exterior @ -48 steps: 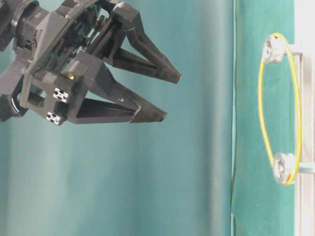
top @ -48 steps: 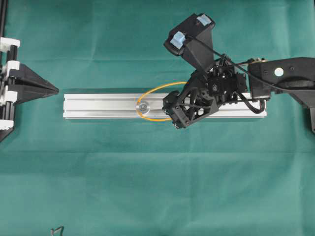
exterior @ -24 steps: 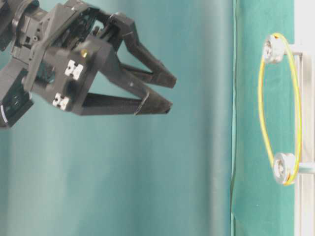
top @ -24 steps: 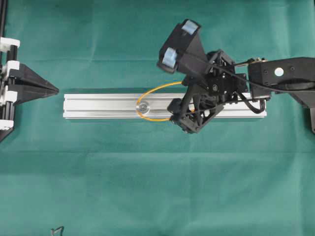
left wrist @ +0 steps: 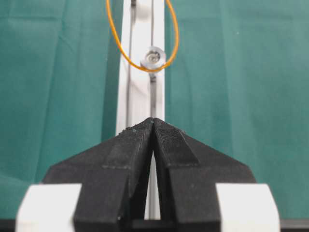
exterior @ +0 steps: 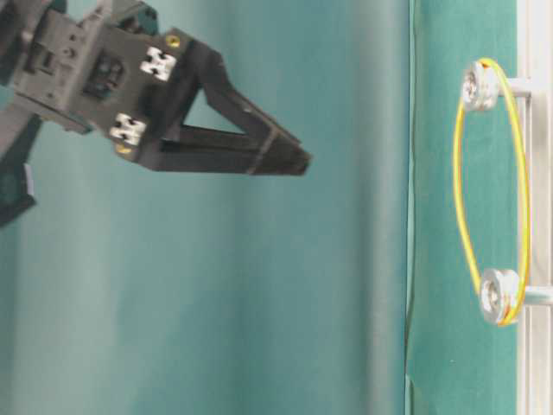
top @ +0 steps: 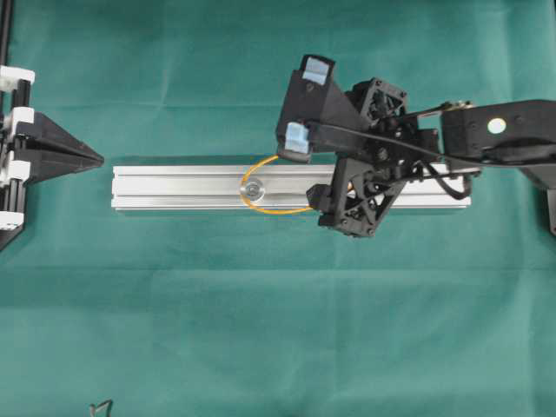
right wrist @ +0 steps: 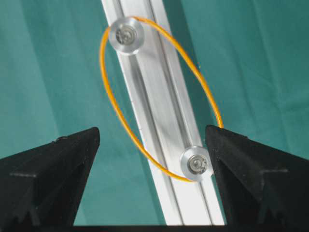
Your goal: Hook the rubber onto the shaft.
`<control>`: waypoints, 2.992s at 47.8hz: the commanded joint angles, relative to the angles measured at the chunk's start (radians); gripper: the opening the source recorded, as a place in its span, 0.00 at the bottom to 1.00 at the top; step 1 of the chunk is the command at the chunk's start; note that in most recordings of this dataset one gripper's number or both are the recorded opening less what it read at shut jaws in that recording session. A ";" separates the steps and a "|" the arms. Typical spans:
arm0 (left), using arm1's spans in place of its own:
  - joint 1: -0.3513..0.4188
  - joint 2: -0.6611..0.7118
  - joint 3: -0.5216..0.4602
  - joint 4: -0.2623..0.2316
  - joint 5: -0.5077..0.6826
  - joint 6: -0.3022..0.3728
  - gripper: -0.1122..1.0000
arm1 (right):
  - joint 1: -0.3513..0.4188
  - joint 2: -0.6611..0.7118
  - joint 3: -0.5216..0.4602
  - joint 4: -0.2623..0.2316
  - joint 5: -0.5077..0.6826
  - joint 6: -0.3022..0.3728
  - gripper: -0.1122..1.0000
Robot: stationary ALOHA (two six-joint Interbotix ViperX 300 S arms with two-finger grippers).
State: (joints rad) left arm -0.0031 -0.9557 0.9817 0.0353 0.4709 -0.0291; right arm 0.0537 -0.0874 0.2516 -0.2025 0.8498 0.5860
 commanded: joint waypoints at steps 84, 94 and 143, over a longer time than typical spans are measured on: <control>-0.002 0.002 -0.034 0.002 -0.009 0.006 0.10 | 0.002 -0.347 0.249 -0.035 -0.071 -0.005 0.91; -0.002 0.002 -0.034 0.002 -0.009 0.008 0.10 | 0.002 -0.348 0.250 -0.035 -0.071 -0.005 0.91; -0.002 0.002 -0.034 0.002 -0.009 0.008 0.10 | 0.002 -0.347 0.252 -0.035 -0.071 -0.005 0.91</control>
State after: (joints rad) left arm -0.0031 -0.9603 0.9817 0.0353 0.4694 -0.0230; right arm 0.0537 -0.4264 0.5123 -0.2347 0.7869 0.5814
